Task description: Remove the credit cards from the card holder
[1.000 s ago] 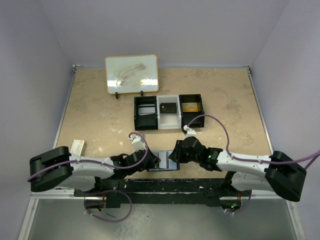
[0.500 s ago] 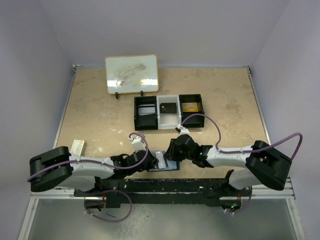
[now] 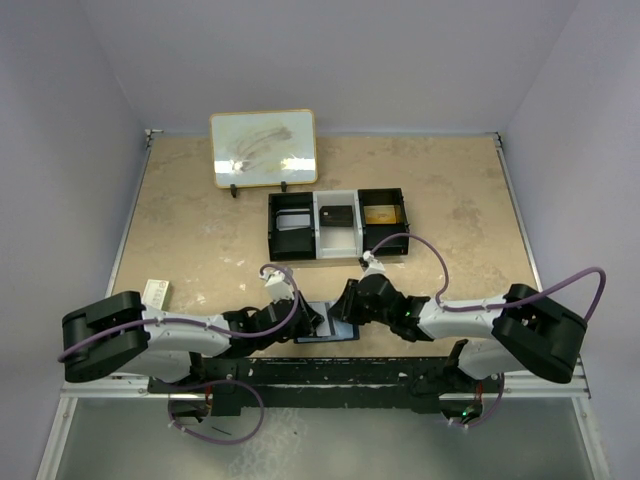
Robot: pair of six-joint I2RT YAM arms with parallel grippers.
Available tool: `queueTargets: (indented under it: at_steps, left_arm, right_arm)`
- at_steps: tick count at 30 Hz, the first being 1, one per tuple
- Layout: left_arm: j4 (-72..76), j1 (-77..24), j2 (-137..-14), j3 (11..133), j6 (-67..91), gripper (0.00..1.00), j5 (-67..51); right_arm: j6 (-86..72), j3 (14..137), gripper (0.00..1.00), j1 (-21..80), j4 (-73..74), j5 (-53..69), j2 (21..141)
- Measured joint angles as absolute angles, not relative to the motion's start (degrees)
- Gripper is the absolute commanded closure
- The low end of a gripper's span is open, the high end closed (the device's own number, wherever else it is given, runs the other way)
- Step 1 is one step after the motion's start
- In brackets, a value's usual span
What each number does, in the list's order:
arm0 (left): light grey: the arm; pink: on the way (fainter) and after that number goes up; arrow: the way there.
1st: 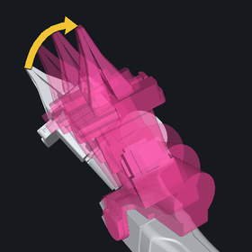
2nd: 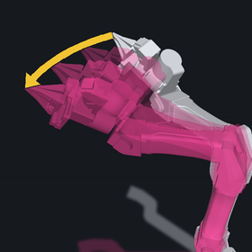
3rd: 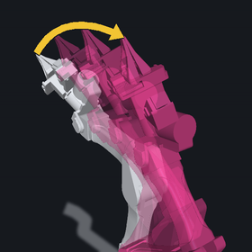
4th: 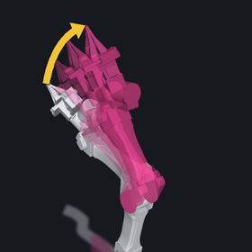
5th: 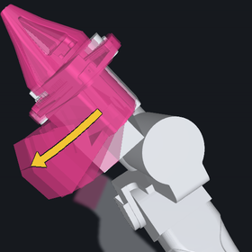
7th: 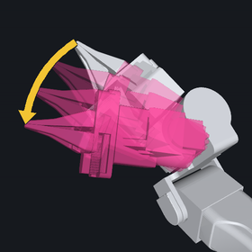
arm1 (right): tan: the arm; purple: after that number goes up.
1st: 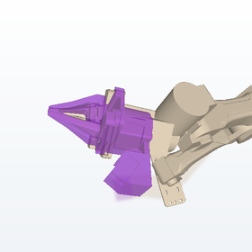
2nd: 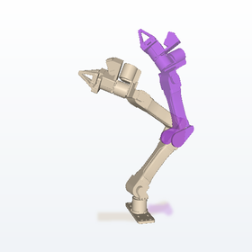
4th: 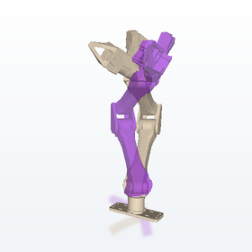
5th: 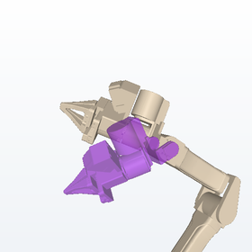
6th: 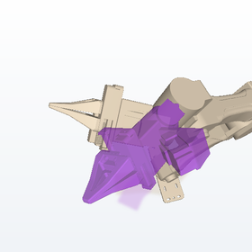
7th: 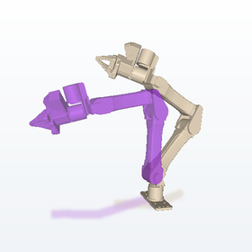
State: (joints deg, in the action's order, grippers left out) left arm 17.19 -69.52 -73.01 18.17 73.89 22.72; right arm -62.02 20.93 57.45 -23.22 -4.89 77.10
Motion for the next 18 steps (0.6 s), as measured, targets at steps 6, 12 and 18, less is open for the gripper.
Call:
queueTargets:
  at_steps: [6, 12, 18]
  left_arm:
    - [19.03, -69.52, -74.83, 18.24, 73.91, 0.87, 22.28]
    - [19.42, -69.52, -75.09, 18.33, 73.97, 0.97, 22.09]
    - [19.09, -69.52, -74.39, 18.70, 74.13, 1.00, 22.06]
  right_arm:
    - [-62.52, 20.23, 0.73, 57.45, -23.94, -4.86, 76.71]
    - [-62.63, 19.64, 0.73, 57.45, -23.75, -4.45, 75.77]
    - [-62.63, 19.38, 0.71, 57.47, -20.25, -3.20, 73.08]
